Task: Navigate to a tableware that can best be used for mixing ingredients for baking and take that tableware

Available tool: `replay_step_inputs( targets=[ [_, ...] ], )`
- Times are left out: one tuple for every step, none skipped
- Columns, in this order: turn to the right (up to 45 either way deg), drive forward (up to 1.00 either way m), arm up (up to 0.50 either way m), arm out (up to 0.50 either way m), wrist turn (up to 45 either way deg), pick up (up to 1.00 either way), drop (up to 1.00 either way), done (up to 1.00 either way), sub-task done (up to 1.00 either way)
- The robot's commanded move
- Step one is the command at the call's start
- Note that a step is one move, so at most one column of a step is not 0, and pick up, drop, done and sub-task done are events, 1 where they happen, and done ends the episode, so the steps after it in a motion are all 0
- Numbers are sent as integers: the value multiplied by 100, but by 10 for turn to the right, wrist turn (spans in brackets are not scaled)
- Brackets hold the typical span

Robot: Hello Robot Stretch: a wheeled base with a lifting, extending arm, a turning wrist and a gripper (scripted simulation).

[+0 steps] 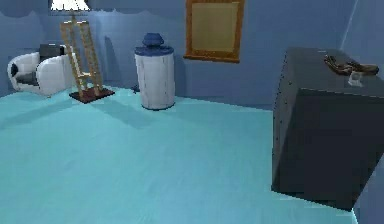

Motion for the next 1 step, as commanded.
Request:
replay_step_inputs(
  targets=[
    [-180,0,0,0,0,0,0,0,0]
  ],
)
